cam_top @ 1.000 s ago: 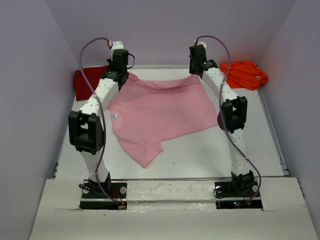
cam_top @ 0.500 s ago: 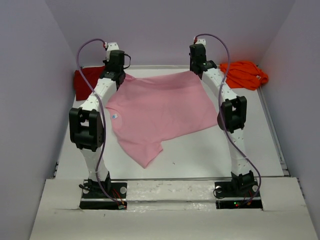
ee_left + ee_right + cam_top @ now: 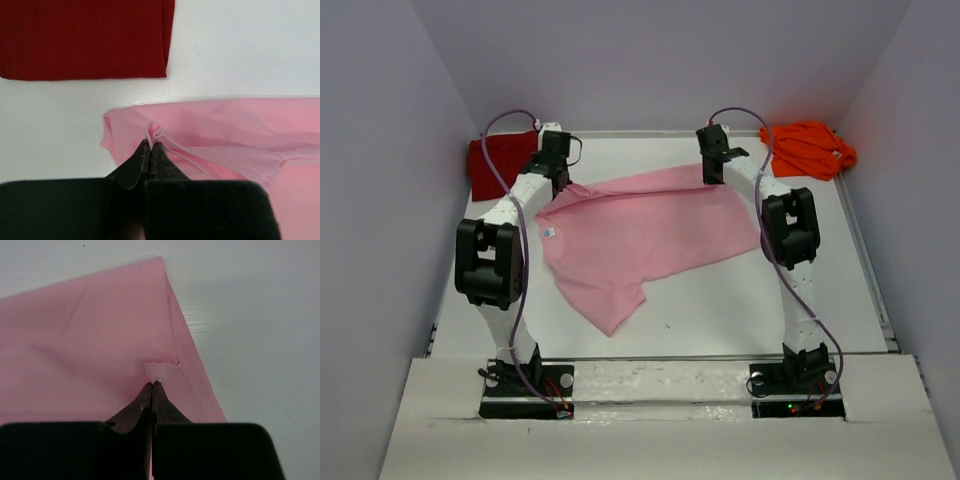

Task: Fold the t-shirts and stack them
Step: Fold the tshirt

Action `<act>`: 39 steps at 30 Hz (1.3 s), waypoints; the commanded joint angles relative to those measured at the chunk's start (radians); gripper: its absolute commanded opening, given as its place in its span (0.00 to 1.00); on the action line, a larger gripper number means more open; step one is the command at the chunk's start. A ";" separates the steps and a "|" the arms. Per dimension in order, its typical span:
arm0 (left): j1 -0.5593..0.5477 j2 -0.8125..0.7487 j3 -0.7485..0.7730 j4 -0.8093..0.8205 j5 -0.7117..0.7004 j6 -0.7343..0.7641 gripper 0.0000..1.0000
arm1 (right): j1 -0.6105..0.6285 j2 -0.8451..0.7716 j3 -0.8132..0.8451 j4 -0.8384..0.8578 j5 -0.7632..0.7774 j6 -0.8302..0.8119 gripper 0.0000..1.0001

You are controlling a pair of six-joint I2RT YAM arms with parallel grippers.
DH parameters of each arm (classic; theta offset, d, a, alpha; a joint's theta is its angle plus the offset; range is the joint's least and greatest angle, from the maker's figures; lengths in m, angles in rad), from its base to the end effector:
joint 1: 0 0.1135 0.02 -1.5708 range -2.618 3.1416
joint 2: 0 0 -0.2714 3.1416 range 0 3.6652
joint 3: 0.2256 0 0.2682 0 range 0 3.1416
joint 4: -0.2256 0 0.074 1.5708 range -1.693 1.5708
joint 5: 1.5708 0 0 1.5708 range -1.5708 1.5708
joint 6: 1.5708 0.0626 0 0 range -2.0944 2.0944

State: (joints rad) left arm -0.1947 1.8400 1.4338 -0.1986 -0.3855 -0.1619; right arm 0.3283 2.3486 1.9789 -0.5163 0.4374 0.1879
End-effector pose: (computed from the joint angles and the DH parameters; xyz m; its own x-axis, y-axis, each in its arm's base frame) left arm 0.4604 -0.0668 0.2519 -0.5305 -0.0476 -0.8463 -0.2125 0.9740 0.0784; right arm 0.5373 0.1550 0.1671 -0.7275 -0.0690 -0.6827 0.0992 0.9739 -0.2042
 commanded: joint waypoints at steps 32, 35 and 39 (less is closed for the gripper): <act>-0.048 -0.134 -0.092 -0.058 0.131 -0.021 0.00 | -0.003 -0.233 -0.233 0.033 0.026 0.082 0.00; -0.046 -0.145 -0.101 -0.061 0.134 -0.022 0.00 | -0.003 -0.262 -0.282 0.033 0.038 0.084 0.00; -0.046 -0.188 -0.144 -0.050 0.109 -0.027 0.00 | -0.003 -0.301 -0.354 0.035 0.044 0.084 0.00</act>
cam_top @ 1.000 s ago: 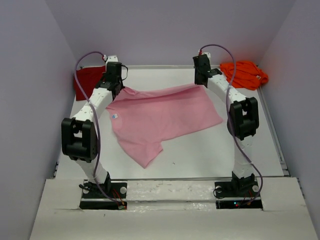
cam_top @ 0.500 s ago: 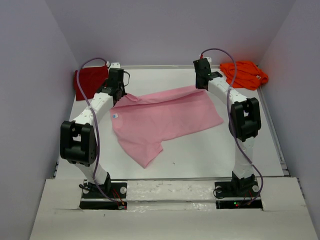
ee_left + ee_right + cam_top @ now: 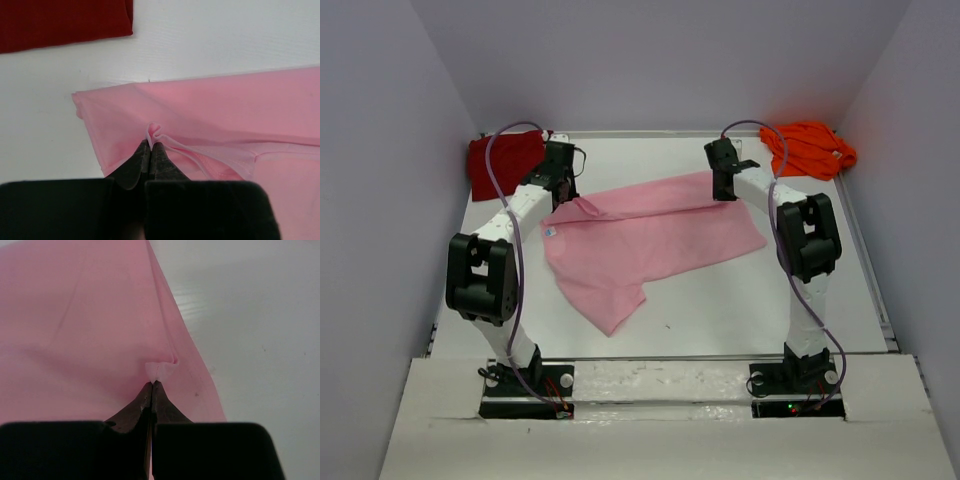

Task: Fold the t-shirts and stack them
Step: Fold the tshirt

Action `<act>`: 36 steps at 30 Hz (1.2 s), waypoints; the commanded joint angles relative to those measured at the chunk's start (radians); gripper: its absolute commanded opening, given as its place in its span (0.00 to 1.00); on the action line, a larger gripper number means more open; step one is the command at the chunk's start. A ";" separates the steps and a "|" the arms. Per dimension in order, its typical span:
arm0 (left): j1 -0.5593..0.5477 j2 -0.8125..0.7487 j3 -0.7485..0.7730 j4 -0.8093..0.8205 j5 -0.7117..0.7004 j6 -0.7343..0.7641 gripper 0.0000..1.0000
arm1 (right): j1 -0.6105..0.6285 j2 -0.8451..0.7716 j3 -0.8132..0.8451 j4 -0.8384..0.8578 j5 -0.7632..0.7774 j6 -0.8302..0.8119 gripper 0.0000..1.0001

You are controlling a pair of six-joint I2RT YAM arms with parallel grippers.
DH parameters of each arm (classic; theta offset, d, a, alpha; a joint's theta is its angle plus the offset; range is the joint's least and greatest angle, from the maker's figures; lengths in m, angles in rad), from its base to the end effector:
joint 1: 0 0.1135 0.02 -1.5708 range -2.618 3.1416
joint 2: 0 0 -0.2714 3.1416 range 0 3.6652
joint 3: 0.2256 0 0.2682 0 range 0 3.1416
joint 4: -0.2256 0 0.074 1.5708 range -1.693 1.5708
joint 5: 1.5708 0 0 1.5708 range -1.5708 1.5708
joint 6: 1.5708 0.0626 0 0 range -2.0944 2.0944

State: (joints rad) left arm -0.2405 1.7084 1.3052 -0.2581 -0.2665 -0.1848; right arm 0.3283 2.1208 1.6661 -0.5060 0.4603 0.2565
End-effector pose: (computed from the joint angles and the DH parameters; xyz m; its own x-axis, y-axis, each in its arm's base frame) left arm 0.4189 -0.0858 0.2524 -0.5914 -0.0375 -0.8055 -0.0821 0.9965 0.0140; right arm 0.4800 0.1341 0.1774 -0.7626 -0.0196 -0.6466 0.1504 0.9667 -0.2068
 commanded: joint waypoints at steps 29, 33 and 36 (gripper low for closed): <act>-0.112 -0.135 -0.144 -0.027 0.001 -0.033 0.00 | 0.006 -0.140 -0.082 0.006 -0.068 0.015 0.91; -0.115 -0.154 -0.162 -0.053 0.010 -0.038 0.00 | 0.006 -0.144 -0.080 0.006 -0.071 0.012 0.91; -0.117 -0.182 -0.170 -0.095 0.000 -0.045 0.00 | 0.006 -0.144 -0.077 0.006 -0.072 0.010 0.91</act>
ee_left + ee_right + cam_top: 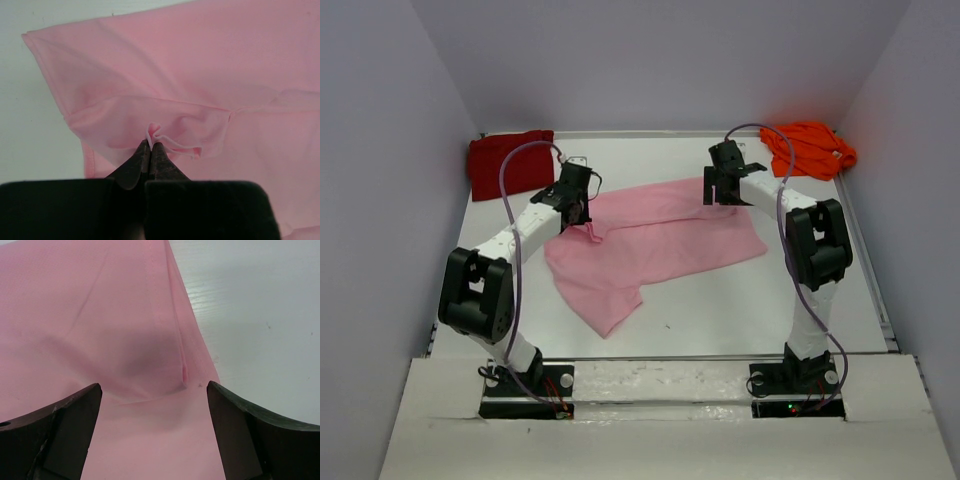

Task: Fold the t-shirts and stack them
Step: Fold the tshirt

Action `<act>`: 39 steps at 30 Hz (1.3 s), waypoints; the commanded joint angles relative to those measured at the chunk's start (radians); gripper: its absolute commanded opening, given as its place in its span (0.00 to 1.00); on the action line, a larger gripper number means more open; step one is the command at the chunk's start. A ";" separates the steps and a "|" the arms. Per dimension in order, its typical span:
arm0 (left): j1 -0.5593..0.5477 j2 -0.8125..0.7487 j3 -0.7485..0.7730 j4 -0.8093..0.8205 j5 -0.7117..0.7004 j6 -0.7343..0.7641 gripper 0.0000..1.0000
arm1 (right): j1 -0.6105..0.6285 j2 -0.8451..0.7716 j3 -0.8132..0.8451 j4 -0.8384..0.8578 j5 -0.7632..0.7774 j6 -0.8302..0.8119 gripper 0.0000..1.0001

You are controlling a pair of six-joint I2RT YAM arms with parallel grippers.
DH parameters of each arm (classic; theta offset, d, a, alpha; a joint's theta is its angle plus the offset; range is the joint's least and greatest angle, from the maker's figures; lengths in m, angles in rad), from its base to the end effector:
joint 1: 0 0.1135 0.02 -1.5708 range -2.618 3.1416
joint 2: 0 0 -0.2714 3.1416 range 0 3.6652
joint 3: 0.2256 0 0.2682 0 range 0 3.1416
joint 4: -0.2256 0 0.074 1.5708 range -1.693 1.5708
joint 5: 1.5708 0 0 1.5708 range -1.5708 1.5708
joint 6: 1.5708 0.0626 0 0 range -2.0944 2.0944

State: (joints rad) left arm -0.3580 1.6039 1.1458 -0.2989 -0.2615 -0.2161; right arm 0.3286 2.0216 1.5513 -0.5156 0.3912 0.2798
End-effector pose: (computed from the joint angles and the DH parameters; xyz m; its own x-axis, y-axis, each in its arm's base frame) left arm 0.3688 -0.1207 0.2306 -0.6631 0.0269 -0.7481 0.0208 0.9996 0.0175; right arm 0.4538 0.1295 0.1829 -0.7858 0.0018 -0.6184 0.1227 0.9806 -0.1531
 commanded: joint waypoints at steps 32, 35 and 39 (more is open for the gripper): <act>-0.019 -0.110 0.012 -0.080 -0.087 -0.046 0.88 | 0.053 -0.038 0.038 0.034 -0.044 -0.040 0.91; -0.013 -0.062 0.071 -0.054 -0.096 -0.048 0.88 | 0.053 -0.029 0.088 0.034 -0.064 -0.053 0.91; -0.010 0.005 0.149 -0.028 -0.119 -0.065 0.88 | 0.053 0.006 0.147 0.032 -0.068 -0.064 0.90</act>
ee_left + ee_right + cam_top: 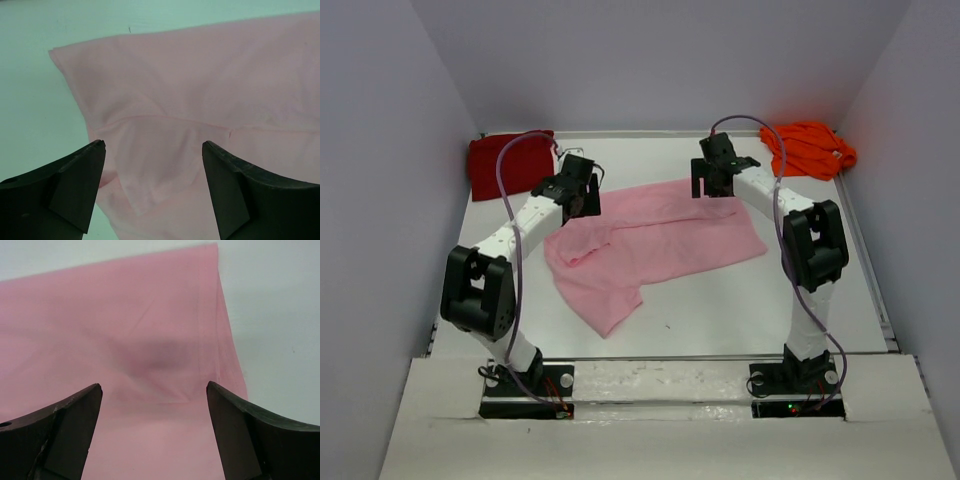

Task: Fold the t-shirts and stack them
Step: Fold the tshirt

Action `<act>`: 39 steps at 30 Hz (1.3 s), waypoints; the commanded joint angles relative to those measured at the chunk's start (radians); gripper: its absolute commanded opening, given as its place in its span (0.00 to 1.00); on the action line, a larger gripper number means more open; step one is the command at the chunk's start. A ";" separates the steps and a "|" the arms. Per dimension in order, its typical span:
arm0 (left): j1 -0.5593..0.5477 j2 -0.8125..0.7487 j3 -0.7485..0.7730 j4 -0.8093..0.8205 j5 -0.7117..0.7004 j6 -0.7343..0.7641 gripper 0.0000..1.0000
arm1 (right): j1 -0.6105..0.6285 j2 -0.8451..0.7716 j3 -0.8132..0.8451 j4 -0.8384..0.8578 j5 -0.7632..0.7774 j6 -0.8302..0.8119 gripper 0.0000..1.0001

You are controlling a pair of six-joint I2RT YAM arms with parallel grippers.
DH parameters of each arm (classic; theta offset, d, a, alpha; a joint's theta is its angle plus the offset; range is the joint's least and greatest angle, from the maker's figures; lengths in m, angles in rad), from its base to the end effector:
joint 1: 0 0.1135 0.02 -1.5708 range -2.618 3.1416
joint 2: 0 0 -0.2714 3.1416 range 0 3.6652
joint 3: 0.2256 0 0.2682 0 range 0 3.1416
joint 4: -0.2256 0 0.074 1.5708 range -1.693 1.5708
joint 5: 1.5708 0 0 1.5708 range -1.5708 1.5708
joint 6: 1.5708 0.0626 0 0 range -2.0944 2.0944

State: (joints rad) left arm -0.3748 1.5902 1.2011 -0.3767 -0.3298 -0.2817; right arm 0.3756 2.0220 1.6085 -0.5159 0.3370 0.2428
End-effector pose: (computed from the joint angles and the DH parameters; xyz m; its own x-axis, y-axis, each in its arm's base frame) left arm 0.3666 -0.1224 0.2489 -0.6555 -0.0248 -0.7548 -0.0553 0.9984 0.0152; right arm 0.4555 0.1574 0.2010 -0.7625 -0.0568 -0.6445 0.0218 0.9933 -0.1133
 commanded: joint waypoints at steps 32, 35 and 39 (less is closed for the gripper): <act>0.093 0.327 0.140 0.065 -0.039 0.023 0.88 | 0.006 0.288 0.335 -0.006 -0.069 -0.010 0.89; 0.096 0.367 0.166 0.045 -0.014 0.013 0.88 | 0.006 0.308 0.343 -0.013 -0.052 -0.013 0.89; 0.103 0.410 0.192 0.021 0.021 0.009 0.88 | 0.006 0.330 0.356 -0.027 -0.033 -0.017 0.89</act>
State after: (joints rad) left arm -0.2794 1.9743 1.3533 -0.3202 -0.3435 -0.2710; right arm 0.3756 2.3199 1.9137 -0.5247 0.2749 0.2352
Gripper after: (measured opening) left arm 0.877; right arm 0.896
